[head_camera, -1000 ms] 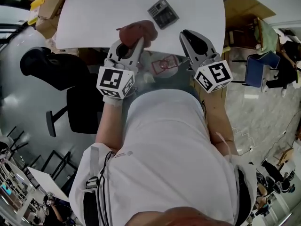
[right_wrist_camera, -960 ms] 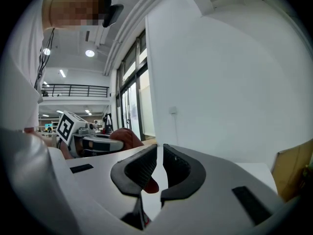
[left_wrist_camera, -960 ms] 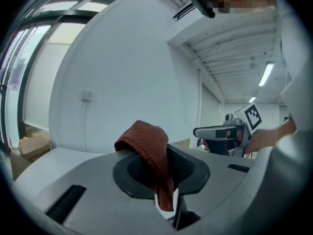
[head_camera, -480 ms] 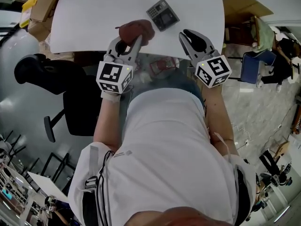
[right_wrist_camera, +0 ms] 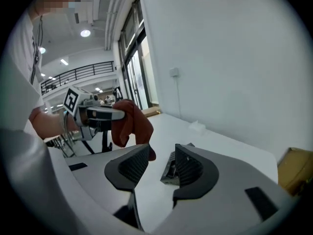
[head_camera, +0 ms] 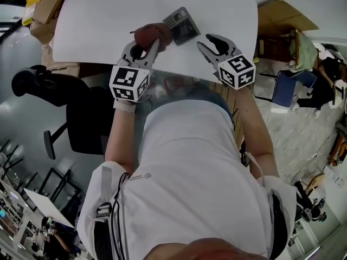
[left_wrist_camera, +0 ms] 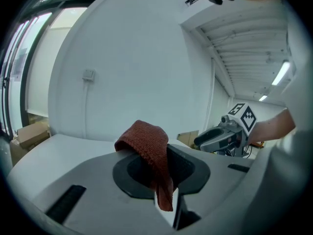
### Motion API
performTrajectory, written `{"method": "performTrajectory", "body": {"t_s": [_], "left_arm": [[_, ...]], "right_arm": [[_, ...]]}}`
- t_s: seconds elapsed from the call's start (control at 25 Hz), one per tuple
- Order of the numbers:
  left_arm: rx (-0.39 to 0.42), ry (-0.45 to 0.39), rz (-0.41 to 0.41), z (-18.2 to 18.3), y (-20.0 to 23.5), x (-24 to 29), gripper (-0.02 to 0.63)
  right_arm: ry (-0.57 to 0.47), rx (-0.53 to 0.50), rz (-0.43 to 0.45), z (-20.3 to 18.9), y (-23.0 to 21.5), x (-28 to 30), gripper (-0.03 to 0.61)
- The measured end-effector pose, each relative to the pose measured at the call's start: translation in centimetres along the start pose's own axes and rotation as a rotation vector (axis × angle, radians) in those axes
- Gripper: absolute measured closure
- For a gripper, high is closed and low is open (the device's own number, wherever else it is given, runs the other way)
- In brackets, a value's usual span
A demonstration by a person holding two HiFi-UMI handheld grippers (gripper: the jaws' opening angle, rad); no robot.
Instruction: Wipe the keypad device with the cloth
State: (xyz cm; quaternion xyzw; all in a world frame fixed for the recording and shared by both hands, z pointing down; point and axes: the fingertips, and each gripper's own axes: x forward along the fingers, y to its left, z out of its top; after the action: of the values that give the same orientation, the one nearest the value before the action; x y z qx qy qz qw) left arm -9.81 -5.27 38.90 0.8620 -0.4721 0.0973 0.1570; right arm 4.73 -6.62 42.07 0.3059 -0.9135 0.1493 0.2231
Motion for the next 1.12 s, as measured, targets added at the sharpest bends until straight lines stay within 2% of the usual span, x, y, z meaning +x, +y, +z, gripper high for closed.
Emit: {"method": "performTrajectory", "body": {"t_s": [0.48,0.72,1.12], "left_arm": [[0.046,0.173,0.03,-3.6,3.4,10.1,0.558],[0.083,0.252,-0.012,-6.6,4.0,14.6,0.557],[0.126,0.333,-0.11,-9.4,4.6,20.0,0.557]], "right_arm": [[0.29,-0.138,0.112,-8.5,-4.9,7.1,0.417],[0.351,-0.154,0.127,-10.9,-5.9,8.5,0.417],[0.361,-0.223,0.158,-11.2,-5.6,9.6,0.419]]}}
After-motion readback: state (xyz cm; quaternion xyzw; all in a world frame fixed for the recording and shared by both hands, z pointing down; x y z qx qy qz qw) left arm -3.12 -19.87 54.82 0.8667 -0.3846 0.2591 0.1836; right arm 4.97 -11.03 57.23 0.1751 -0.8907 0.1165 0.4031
